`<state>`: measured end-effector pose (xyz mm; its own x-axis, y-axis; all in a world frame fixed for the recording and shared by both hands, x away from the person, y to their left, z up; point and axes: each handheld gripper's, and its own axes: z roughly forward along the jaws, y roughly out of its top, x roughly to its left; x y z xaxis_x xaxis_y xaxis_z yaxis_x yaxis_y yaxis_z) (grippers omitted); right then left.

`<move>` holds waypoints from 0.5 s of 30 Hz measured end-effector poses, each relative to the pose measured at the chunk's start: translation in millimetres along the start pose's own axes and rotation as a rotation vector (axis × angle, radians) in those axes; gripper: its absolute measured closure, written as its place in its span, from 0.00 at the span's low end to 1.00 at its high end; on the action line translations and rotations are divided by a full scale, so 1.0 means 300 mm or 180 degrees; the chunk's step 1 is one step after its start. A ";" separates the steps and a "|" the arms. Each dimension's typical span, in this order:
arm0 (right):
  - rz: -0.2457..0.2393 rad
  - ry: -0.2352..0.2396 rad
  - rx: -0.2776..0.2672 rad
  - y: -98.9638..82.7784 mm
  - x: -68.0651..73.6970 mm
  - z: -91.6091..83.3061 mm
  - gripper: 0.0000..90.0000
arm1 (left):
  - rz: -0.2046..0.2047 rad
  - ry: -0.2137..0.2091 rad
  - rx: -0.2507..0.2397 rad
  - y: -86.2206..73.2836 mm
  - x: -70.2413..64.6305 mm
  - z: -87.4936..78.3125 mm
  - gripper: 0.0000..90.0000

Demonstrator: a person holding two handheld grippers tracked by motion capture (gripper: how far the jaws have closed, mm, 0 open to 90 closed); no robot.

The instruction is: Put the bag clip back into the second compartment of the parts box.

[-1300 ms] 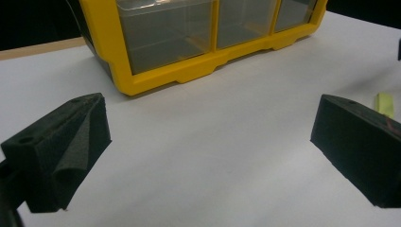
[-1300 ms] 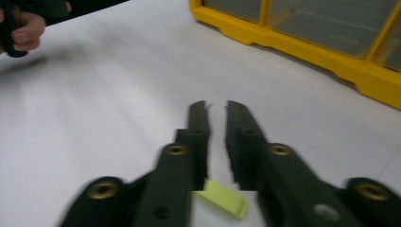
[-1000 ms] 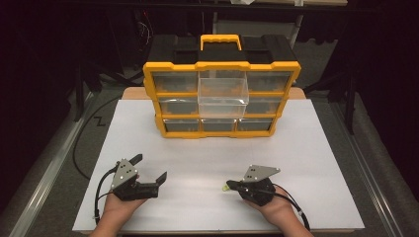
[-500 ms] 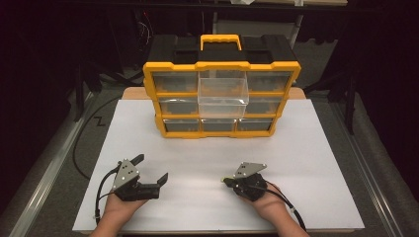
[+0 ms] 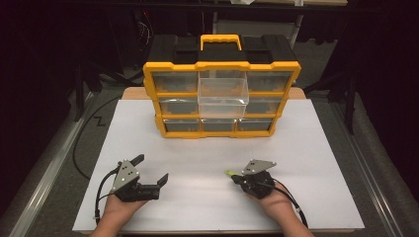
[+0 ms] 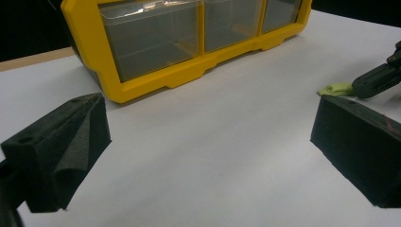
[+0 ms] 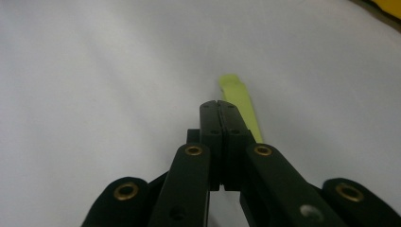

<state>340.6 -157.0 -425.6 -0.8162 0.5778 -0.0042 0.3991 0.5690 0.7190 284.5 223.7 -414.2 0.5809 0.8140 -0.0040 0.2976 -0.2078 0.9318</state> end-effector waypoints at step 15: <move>0.0218 -0.0215 -0.0001 -0.001 -0.090 0.006 1.00 | -0.0028 -0.0015 -0.0052 0.002 0.001 -0.002 0.00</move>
<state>363.2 -171.8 -426.9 -0.7569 0.6535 -0.0018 0.4529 0.5266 0.7195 284.4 224.2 -413.3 0.5819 0.8132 -0.0138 0.2903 -0.1919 0.9375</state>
